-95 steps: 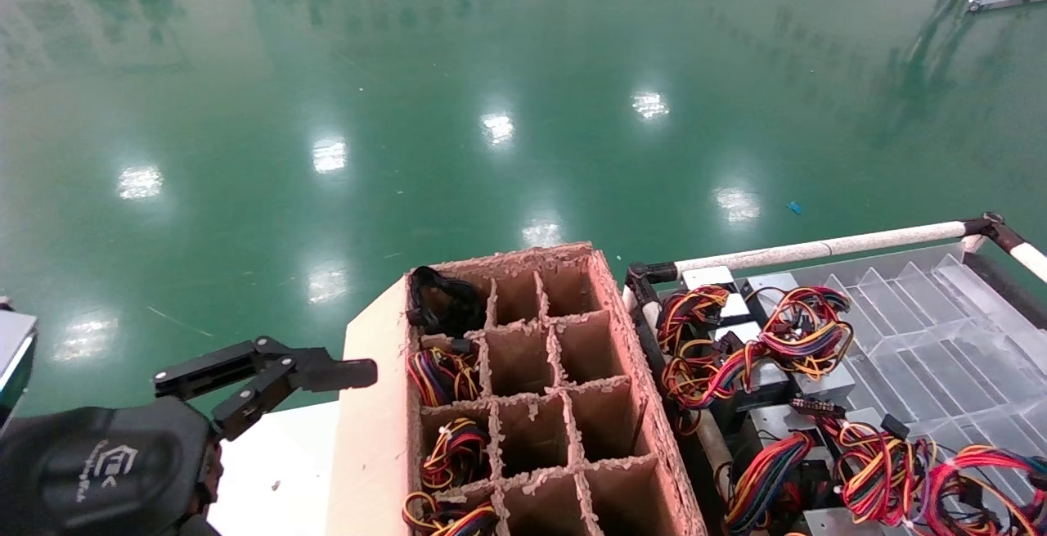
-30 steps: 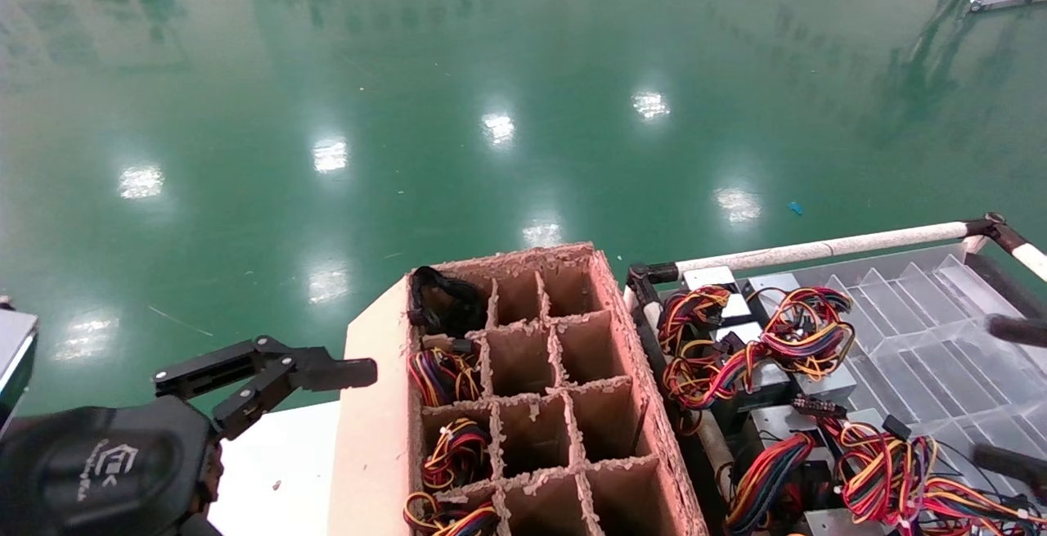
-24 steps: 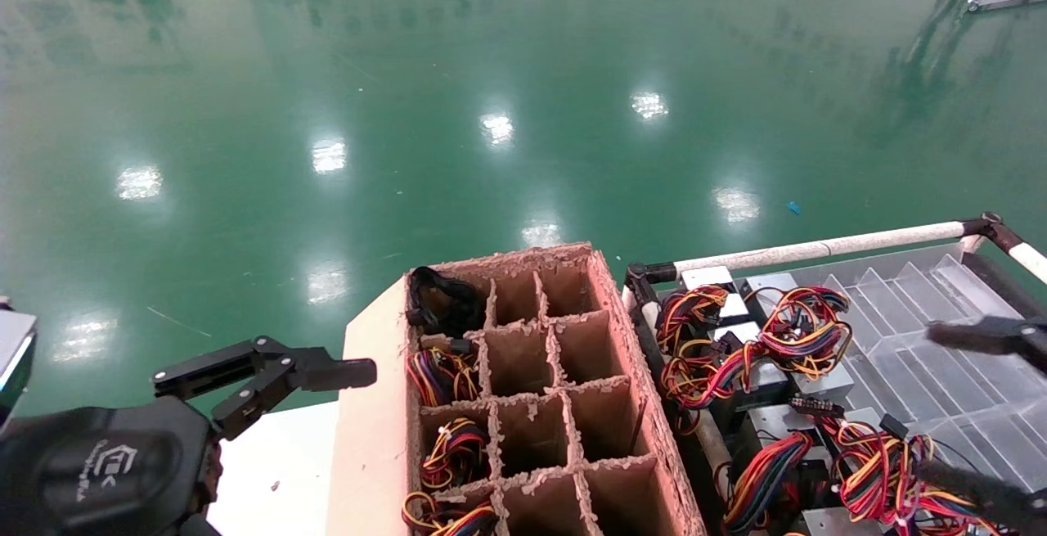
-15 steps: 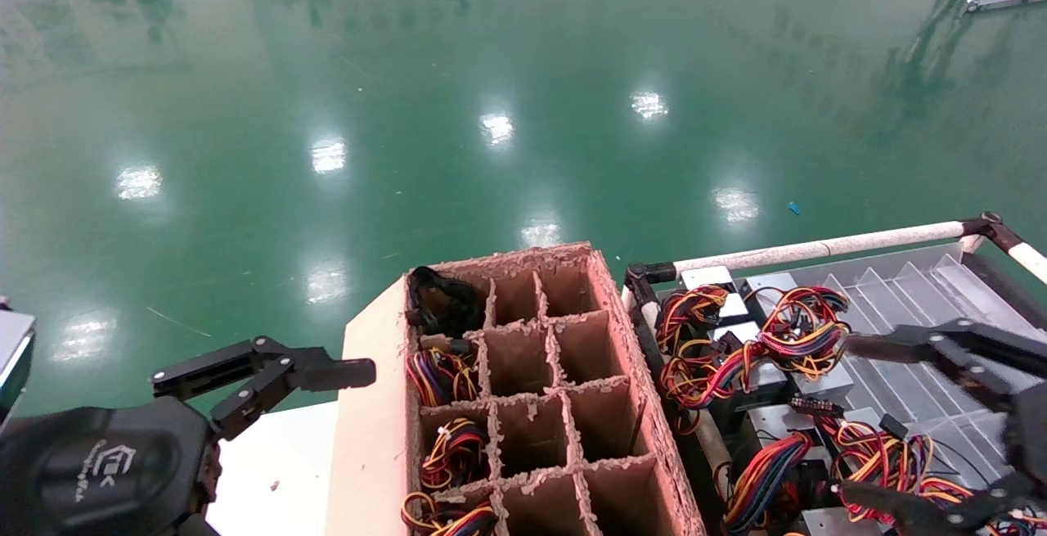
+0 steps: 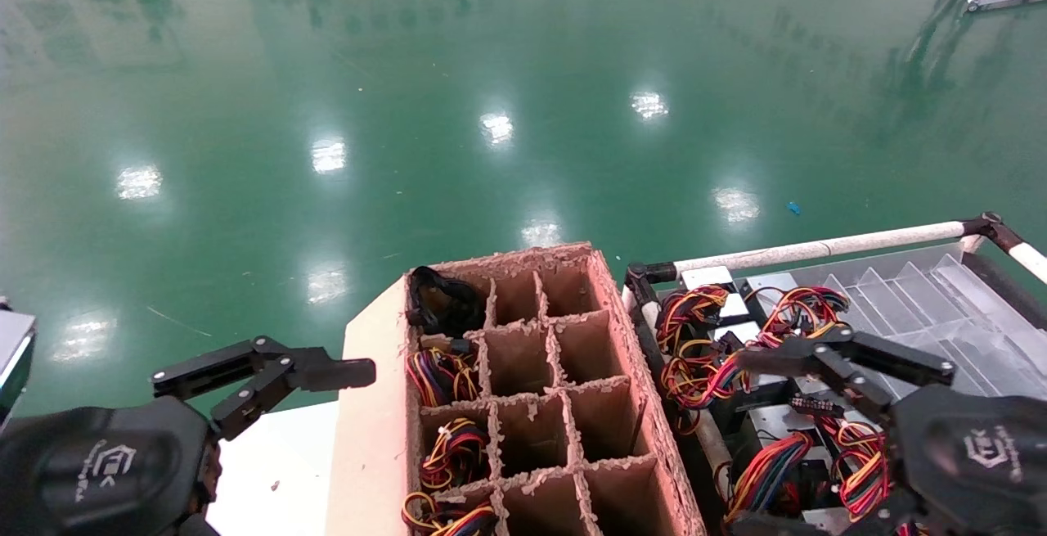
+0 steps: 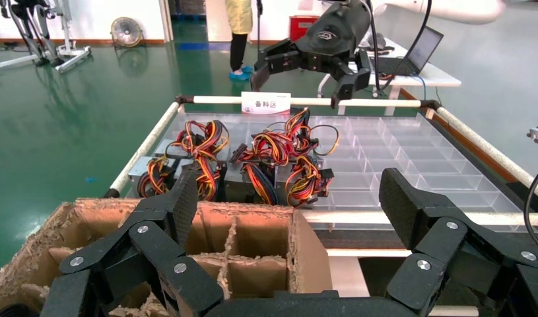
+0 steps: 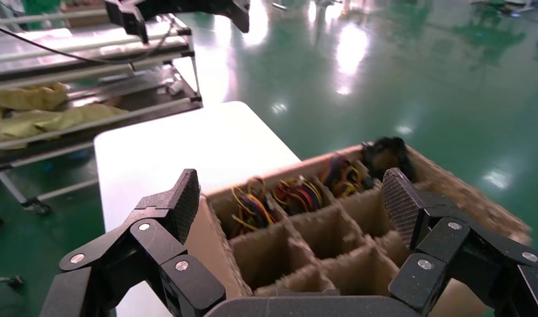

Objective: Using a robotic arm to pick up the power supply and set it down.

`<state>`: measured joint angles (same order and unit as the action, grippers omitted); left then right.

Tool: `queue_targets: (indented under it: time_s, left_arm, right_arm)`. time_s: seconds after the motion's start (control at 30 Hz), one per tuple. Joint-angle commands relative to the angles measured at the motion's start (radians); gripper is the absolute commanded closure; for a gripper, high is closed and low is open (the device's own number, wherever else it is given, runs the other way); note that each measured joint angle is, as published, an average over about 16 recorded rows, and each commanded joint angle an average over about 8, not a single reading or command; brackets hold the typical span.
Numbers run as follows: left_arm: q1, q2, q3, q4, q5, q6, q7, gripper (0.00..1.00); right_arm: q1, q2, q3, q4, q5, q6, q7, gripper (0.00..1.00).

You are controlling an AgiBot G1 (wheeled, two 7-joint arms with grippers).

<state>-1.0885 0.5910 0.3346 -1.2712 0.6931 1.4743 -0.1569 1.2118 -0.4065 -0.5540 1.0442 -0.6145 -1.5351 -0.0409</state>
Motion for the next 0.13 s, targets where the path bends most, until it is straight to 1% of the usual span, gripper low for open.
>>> queue_targets:
  time_s: [0.03, 0.13]
  left_arm:
    - [0.0, 0.0, 0.0, 0.0, 0.0, 0.0, 0.0, 0.0]
    - [0.0, 0.0, 0.0, 0.0, 0.0, 0.0, 0.0, 0.0]
  right_arm:
    - [-0.02, -0.029, 0.039, 0.034, -0.016, 0.006, 0.032, 0.0]
    - [-0.028, -0.042, 0.056, 0.049, -0.024, 0.008, 0.047, 0.0]
